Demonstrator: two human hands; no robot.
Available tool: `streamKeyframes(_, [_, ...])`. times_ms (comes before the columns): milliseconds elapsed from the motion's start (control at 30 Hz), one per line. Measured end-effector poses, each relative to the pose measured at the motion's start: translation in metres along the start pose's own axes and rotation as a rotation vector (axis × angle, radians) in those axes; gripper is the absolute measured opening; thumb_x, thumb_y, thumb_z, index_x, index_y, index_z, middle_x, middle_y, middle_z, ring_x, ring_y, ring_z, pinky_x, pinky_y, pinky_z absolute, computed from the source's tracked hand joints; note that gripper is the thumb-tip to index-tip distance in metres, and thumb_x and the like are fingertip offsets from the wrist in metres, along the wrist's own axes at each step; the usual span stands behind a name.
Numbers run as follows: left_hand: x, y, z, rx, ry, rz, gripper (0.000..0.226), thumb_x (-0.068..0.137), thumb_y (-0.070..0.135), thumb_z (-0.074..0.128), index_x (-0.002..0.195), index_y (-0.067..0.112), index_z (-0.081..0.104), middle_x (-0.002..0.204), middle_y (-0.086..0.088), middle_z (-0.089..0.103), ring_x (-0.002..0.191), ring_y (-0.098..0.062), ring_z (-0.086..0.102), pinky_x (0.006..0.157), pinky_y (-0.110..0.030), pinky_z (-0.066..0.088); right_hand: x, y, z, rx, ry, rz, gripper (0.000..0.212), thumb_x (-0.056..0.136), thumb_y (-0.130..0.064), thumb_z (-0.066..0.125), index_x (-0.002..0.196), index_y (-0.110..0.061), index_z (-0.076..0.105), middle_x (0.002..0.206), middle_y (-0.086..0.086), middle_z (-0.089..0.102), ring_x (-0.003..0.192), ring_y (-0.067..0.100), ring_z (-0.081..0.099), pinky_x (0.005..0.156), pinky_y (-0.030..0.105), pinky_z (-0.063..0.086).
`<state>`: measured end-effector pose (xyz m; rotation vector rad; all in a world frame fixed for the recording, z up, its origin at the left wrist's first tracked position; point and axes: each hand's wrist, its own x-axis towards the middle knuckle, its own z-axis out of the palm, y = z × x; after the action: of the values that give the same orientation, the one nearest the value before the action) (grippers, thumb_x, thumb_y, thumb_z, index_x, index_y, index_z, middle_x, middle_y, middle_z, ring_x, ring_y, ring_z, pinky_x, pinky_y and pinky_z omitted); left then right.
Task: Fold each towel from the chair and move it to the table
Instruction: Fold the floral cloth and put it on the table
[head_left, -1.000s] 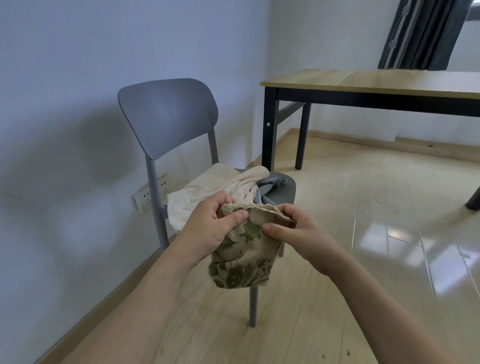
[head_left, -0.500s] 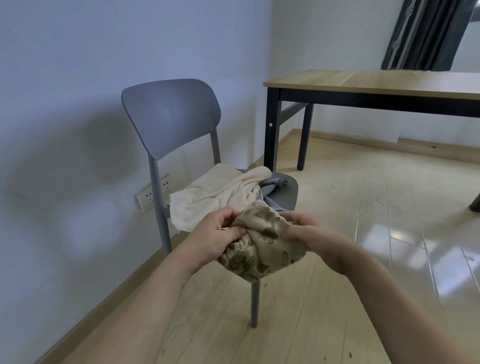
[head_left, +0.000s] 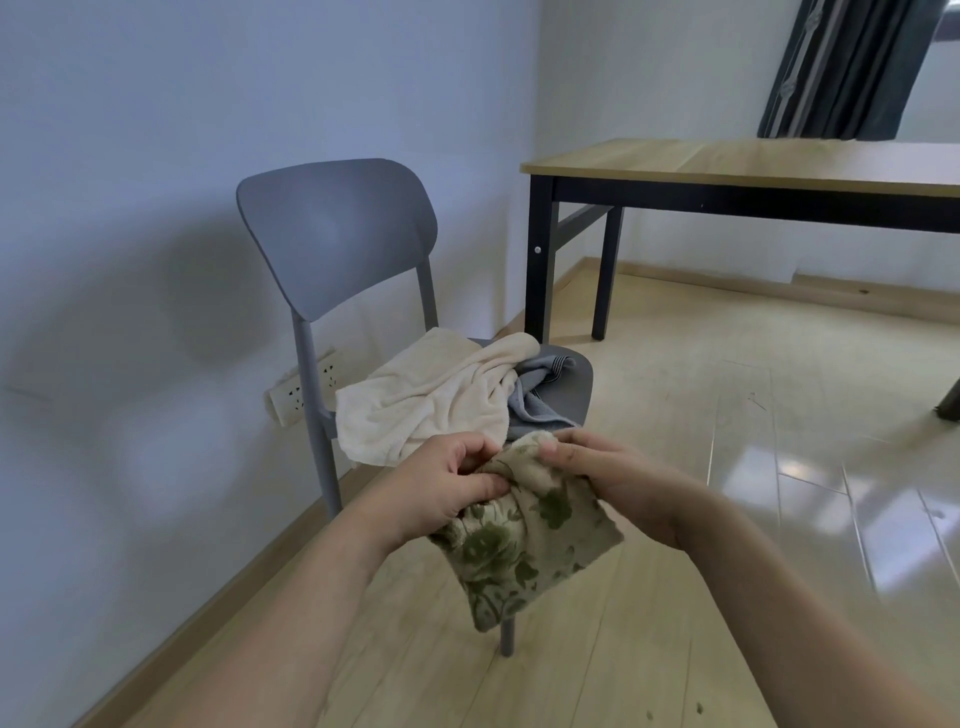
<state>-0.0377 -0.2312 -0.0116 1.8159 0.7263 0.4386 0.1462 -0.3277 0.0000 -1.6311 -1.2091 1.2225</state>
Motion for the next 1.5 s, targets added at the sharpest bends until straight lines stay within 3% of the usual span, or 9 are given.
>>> streamKeyframes(233, [-0.001, 0.001, 0.000, 0.003, -0.033, -0.071, 0.019, 0.083, 0.010, 0.066, 0.102, 0.016, 0.066, 0.099, -0.012, 0.071, 0.095, -0.027, 0.069, 0.086, -0.043, 0.057, 0.010, 0.002, 0.011, 0.022, 0.219, -0.103, 0.026, 0.099, -0.039, 0.043, 0.101, -0.018, 0.058, 0.102, 0.010, 0.067, 0.097, 0.026, 0.065, 0.091, 0.045, 0.053])
streamKeyframes(367, [0.000, 0.000, -0.004, 0.092, 0.158, -0.070, 0.013, 0.087, 0.011, 0.055, 0.096, 0.018, 0.062, 0.090, -0.009, 0.067, 0.081, -0.022, 0.066, 0.074, -0.036, 0.057, 0.012, 0.005, 0.013, -0.056, 0.336, -0.187, 0.027, 0.100, -0.042, 0.037, 0.099, -0.018, 0.050, 0.105, 0.014, 0.062, 0.097, 0.027, 0.061, 0.092, 0.048, 0.050])
streamKeyframes(533, [-0.004, 0.003, -0.013, -0.284, 0.206, 0.128, 0.040, 0.090, -0.014, 0.036, 0.099, 0.017, 0.060, 0.089, -0.002, 0.060, 0.071, -0.017, 0.057, 0.062, -0.032, 0.052, 0.012, 0.001, 0.007, 0.250, 0.434, -0.216, 0.022, 0.100, -0.041, 0.040, 0.101, -0.023, 0.053, 0.106, 0.009, 0.063, 0.098, 0.023, 0.063, 0.086, 0.040, 0.054])
streamKeyframes(733, [-0.006, 0.010, -0.006, -0.194, 0.229, 0.216, 0.022, 0.098, 0.000, 0.044, 0.095, 0.015, 0.060, 0.089, 0.000, 0.062, 0.069, -0.014, 0.060, 0.059, -0.029, 0.055, 0.012, 0.001, 0.006, 0.372, 0.378, -0.185, 0.021, 0.099, -0.036, 0.044, 0.105, -0.018, 0.054, 0.102, 0.008, 0.065, 0.089, 0.019, 0.065, 0.067, 0.028, 0.052])
streamKeyframes(867, [-0.001, 0.013, 0.000, -0.494, 0.399, 0.209, 0.026, 0.101, 0.005, 0.040, 0.087, 0.020, 0.056, 0.078, -0.003, 0.060, 0.063, -0.015, 0.054, 0.049, -0.024, 0.049, 0.014, 0.002, 0.006, 0.362, 0.433, -0.224, 0.017, 0.098, -0.033, 0.047, 0.104, -0.018, 0.052, 0.108, 0.011, 0.063, 0.094, 0.022, 0.064, 0.075, 0.033, 0.054])
streamKeyframes(967, [0.003, 0.013, 0.002, -0.639, 0.402, 0.168, 0.024, 0.097, -0.001, 0.045, 0.095, 0.023, 0.042, 0.098, -0.003, 0.062, 0.069, -0.015, 0.056, 0.045, -0.022, 0.047, 0.014, -0.001, 0.007, 0.411, 0.463, -0.253, 0.017, 0.098, -0.035, 0.046, 0.103, -0.020, 0.052, 0.110, 0.010, 0.062, 0.096, 0.021, 0.063, 0.075, 0.032, 0.054])
streamKeyframes(1067, [0.001, 0.005, 0.000, -0.483, 0.231, 0.154, 0.040, 0.089, -0.013, 0.049, 0.102, 0.023, 0.036, 0.117, -0.008, 0.057, 0.079, -0.018, 0.061, 0.056, -0.030, 0.051, 0.010, -0.004, 0.004, 0.532, 0.439, -0.216, 0.024, 0.098, -0.038, 0.045, 0.109, -0.019, 0.052, 0.104, 0.008, 0.064, 0.089, 0.021, 0.066, 0.064, 0.030, 0.057])
streamKeyframes(1300, [0.007, 0.005, 0.009, -0.295, 0.426, 0.179, 0.019, 0.095, 0.003, 0.052, 0.096, 0.022, 0.052, 0.080, -0.007, 0.067, 0.063, -0.018, 0.061, 0.051, -0.032, 0.051, 0.010, 0.000, 0.004, 0.434, 0.388, -0.160, 0.025, 0.098, -0.040, 0.044, 0.107, -0.018, 0.052, 0.101, 0.005, 0.063, 0.088, 0.018, 0.064, 0.066, 0.030, 0.053])
streamKeyframes(1500, [0.012, 0.004, 0.018, -0.380, 0.646, 0.145, 0.017, 0.098, 0.015, 0.048, 0.086, 0.024, 0.040, 0.061, -0.003, 0.050, 0.055, -0.017, 0.041, 0.046, -0.033, 0.034, 0.015, 0.003, 0.006, 0.348, 0.460, -0.281, 0.015, 0.098, -0.035, 0.047, 0.099, -0.020, 0.050, 0.108, 0.012, 0.059, 0.097, 0.024, 0.061, 0.081, 0.041, 0.054])
